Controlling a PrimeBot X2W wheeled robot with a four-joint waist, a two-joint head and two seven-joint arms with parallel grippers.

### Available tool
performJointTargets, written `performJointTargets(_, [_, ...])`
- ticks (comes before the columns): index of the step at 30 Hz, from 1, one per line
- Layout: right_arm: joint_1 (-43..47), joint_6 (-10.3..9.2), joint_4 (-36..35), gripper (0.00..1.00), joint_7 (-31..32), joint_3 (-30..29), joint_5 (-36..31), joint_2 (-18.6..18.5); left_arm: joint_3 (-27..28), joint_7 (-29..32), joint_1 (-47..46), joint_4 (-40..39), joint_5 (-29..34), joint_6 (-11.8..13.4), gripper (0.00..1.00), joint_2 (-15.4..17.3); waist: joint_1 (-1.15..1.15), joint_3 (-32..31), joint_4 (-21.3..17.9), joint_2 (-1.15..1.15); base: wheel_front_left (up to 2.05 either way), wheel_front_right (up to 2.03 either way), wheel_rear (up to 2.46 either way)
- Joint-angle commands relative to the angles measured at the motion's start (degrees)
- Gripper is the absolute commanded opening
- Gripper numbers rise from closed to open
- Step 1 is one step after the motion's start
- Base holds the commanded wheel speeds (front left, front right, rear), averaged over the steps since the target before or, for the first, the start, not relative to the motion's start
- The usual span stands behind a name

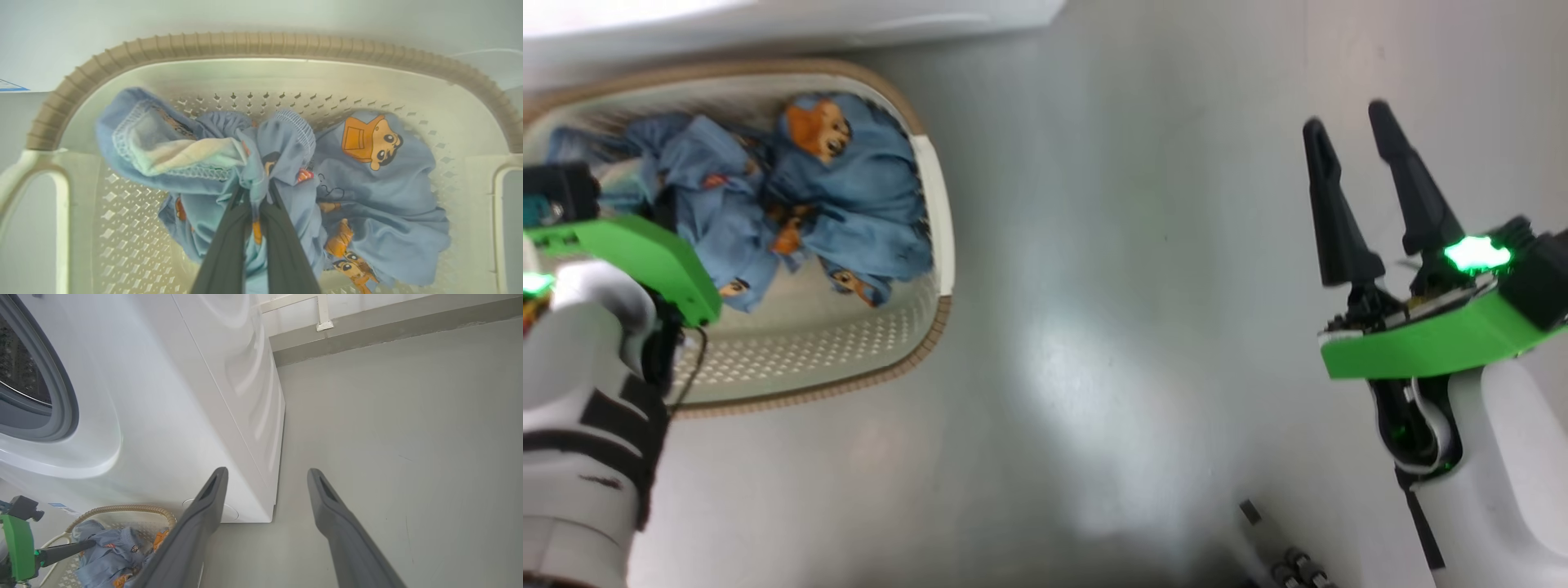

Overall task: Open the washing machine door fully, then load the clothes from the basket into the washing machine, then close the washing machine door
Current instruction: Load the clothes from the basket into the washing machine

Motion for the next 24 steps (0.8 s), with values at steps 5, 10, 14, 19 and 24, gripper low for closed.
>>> performJointTargets(5, [5.1,0.17,0.0,1.0,-0.3,0.0,-0.1,-1.1,2.2,-3.3,4.7,-1.1,-1.9,-1.0,0.0,1.2,0.0,-7.6,3.2,0.0,0.0,0.0,0.0])
performJointTargets(10, [7.6,0.17,0.9,1.0,-0.3,-0.9,0.3,-1.9,4.0,-3.9,9.1,-5.3,-2.5,-1.3,0.0,0.9,0.0,-12.7,4.3,0.0,0.0,0.0,0.0])
performJointTargets(14, [10.0,0.17,1.6,1.0,-0.3,-2.0,0.6,-2.3,6.8,-3.9,14.2,-11.7,-1.1,-1.3,0.0,1.0,0.0,-16.9,5.1,0.0,0.0,0.0,0.0])
performJointTargets(19, [13.4,0.17,2.3,1.0,-0.3,-3.3,1.0,-2.8,12.3,-3.9,21.3,-20.3,1.8,-0.9,0.0,0.8,0.0,-21.9,5.9,0.0,0.0,0.0,0.0])
performJointTargets(24, [16.7,0.17,2.9,1.0,-0.3,-4.4,1.3,-3.2,17.2,-3.9,29.1,-29.5,7.0,-0.9,0.0,0.1,0.0,-26.4,6.4,0.0,0.0,0.0,0.0])
